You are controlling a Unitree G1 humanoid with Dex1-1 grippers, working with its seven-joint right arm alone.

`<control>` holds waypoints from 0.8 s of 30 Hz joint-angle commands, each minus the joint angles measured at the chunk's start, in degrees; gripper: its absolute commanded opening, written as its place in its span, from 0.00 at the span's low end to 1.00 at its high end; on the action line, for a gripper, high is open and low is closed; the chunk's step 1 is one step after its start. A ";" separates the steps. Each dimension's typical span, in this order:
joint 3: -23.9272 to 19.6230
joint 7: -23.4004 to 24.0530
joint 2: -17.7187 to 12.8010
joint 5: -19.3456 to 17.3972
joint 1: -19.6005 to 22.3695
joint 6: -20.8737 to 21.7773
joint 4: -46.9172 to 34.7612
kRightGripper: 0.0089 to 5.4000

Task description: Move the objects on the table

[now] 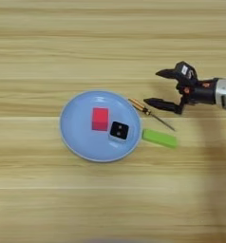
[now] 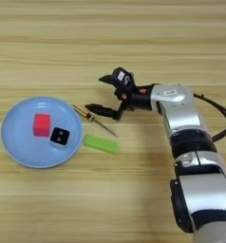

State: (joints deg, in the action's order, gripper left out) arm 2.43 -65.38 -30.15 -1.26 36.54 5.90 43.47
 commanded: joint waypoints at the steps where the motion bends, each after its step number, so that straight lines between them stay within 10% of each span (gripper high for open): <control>1: 0.43 1.35 -2.57 1.33 3.14 2.78 -0.39 0.99; 24: 2.86 5.68 1.31 5.71 5.47 7.03 11.39 0.99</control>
State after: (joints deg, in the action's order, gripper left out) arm 5.76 -61.58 -28.15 4.89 36.67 11.95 56.62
